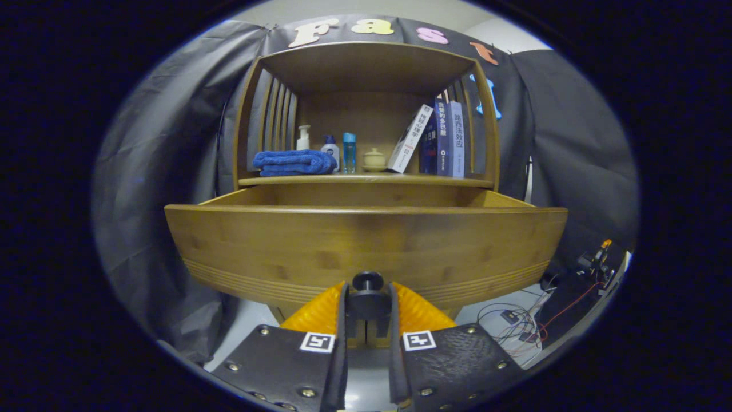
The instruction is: Pull open the drawer, take out the items inside it, and place them on the countertop above the cabinet.
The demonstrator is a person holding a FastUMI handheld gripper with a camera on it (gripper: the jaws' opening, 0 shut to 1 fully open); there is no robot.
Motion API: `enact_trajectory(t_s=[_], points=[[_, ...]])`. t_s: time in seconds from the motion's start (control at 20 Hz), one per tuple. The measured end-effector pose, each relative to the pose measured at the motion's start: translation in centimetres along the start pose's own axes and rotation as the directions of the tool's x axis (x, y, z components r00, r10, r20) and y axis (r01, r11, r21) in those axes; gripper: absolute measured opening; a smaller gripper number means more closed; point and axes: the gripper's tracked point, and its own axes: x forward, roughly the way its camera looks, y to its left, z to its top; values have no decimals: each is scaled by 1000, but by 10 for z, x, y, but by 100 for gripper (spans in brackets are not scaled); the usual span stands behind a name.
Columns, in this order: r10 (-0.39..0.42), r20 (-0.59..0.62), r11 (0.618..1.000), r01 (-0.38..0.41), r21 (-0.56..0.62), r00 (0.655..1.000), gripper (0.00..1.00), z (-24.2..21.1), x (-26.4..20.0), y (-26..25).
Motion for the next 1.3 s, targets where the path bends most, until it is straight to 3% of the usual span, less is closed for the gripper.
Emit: enact_trajectory(t_s=[0.35,0.55,0.7,0.85,1.05,1.3], points=[[-8,-68,1000,7,-10,998,30,-9,-14,-2],[-16,-6,991,15,-132,1000,43,27,-24,1],[-1,23,979,5,-204,1000,86,52,-30,11],[4,38,976,4,-216,999,95,78,-34,16],[15,39,989,-9,-148,999,96,111,-22,21],[-4,-71,995,-3,-97,997,98,119,20,14]])
